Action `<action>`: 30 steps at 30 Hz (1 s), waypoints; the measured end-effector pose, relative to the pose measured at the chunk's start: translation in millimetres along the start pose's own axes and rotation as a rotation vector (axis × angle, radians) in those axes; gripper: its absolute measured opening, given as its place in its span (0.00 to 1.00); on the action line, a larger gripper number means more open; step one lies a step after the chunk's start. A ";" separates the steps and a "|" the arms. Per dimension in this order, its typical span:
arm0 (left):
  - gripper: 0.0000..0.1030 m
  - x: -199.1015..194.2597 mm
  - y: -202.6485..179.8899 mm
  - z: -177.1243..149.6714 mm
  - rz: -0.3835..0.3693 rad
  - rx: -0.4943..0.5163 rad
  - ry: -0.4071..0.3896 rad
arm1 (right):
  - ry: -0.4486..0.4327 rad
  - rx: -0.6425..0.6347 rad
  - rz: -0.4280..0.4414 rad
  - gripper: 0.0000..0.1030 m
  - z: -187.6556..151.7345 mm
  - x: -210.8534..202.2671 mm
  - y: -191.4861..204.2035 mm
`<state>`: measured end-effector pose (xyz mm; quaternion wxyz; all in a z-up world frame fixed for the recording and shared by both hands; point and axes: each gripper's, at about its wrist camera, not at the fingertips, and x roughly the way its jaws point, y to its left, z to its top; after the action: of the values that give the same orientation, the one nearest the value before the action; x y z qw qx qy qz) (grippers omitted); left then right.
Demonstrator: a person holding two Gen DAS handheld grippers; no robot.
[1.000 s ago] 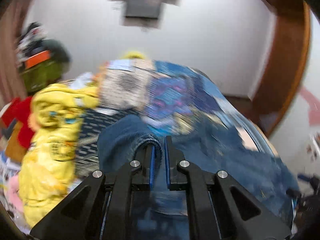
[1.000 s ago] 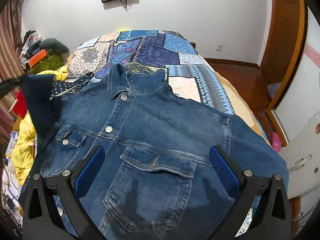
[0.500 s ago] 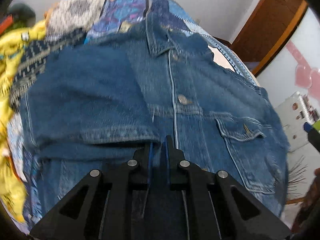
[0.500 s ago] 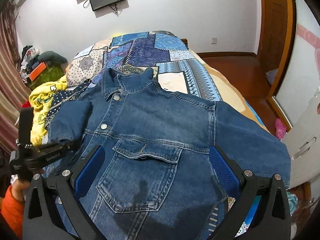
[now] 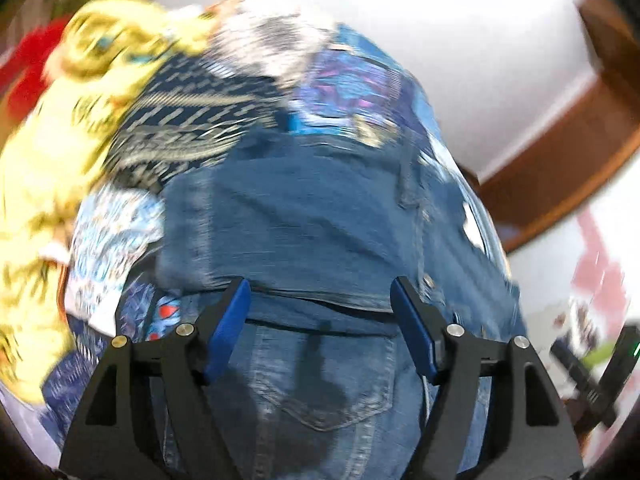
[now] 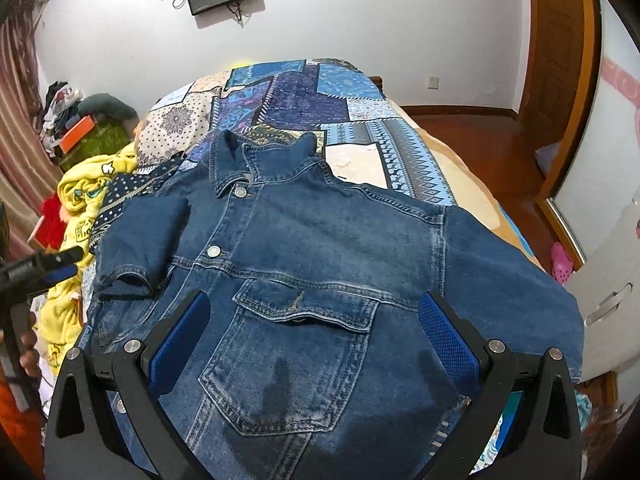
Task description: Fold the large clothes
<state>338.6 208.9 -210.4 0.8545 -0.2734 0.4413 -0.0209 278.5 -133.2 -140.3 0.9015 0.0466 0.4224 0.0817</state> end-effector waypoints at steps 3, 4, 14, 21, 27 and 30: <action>0.69 7.1 33.8 0.1 -0.024 -0.108 0.015 | 0.007 -0.017 -0.011 1.00 0.0 4.0 3.5; 0.69 12.7 45.1 -0.6 -0.037 -0.146 0.028 | 0.012 -0.023 -0.016 1.00 0.0 6.1 4.4; 0.69 67.2 100.0 -2.2 -0.207 -0.420 0.117 | 0.048 -0.036 -0.039 1.00 1.8 22.9 8.2; 0.64 77.9 99.0 17.2 -0.106 -0.416 0.072 | 0.055 -0.050 -0.049 1.00 1.5 24.6 8.2; 0.19 47.7 66.8 35.7 0.115 -0.250 -0.046 | 0.036 -0.033 -0.043 1.00 2.8 16.6 2.2; 0.17 20.1 37.3 52.3 0.141 -0.163 -0.139 | 0.019 -0.014 -0.040 1.00 3.2 9.9 -5.2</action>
<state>383.2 258.5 -219.3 0.8573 -0.3110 0.3993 0.0944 287.7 -136.5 -146.6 0.8992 0.0312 0.4314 0.0668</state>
